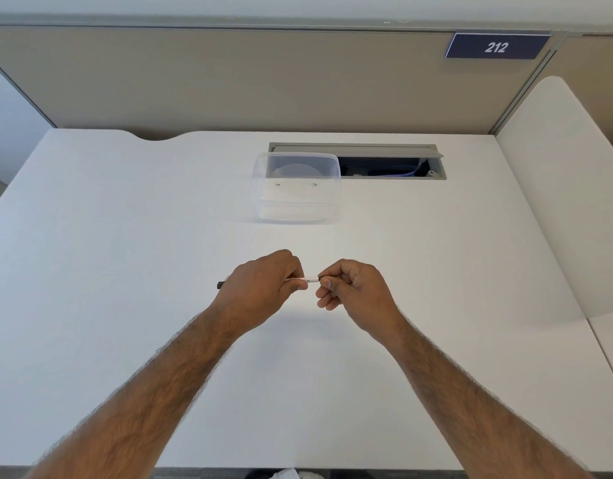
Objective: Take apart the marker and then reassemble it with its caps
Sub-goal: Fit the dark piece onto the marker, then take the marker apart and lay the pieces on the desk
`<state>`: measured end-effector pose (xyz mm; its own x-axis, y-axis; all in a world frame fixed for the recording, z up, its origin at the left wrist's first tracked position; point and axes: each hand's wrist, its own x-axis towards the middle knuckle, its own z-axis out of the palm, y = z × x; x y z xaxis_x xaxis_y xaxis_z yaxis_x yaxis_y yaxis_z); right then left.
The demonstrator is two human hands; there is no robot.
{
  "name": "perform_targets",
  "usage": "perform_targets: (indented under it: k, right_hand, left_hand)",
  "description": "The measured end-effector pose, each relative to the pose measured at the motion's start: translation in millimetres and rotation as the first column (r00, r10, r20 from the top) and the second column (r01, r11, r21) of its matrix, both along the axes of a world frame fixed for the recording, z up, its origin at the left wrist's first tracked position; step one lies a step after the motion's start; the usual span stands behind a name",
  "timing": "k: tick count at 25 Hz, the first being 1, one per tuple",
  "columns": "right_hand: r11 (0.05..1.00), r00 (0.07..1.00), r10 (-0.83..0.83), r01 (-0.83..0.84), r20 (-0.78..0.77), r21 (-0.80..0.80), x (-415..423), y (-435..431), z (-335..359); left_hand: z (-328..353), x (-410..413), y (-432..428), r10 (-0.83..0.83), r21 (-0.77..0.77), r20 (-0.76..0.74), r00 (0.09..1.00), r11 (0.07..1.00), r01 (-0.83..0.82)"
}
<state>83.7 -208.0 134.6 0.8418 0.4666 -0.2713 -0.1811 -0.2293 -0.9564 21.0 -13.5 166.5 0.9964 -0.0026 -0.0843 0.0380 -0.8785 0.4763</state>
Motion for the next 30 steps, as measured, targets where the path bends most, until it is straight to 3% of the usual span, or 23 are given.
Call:
perform_targets:
  k: [4, 12, 18, 20, 23, 27, 30]
  right_hand:
    - [0.999, 0.999, -0.037, 0.037, -0.032, 0.0, 2.5, -4.5, 1.3]
    - [0.997, 0.998, -0.058, 0.059, -0.023, 0.041, 14.4, -9.4, 2.2]
    - [0.981, 0.983, -0.18, 0.181, -0.021, 0.064, 19.0, -28.5, -17.2]
    - [0.961, 0.96, -0.274, 0.275, 0.052, -0.016, 13.4, -25.3, -29.8]
    - [0.9, 0.9, -0.33, 0.391, 0.283, -0.195, -2.6, -3.3, -51.1]
    - [0.774, 0.814, -0.189, 0.468, 0.55, -0.426, -17.7, 32.7, -76.5]
    - [0.681, 0.772, -0.051, 0.491, 0.634, -0.543, -16.3, 47.4, -90.1]
  left_hand:
    - [0.8, 1.3, 3.0, -0.028, 0.057, 0.076, 0.997, 0.998, 0.023]
    - [6.5, 12.5, 6.9, -0.038, 0.016, 0.075, 0.996, 0.999, 0.037]
    - [-2.8, -2.1, 26.0, 0.065, 0.026, 0.059, 0.996, 0.997, -0.067]
    - [-7.9, -4.5, 27.6, 0.111, 0.044, 0.038, 0.993, 0.993, -0.112]
    - [-17.2, -4.2, 24.9, 0.178, 0.029, -0.012, 0.984, 0.984, -0.178]
    - [-25.8, 0.0, 19.1, 0.267, 0.023, -0.016, 0.964, 0.964, -0.266]
    - [-27.8, 4.1, 16.9, 0.322, 0.068, 0.019, 0.947, 0.944, -0.322]
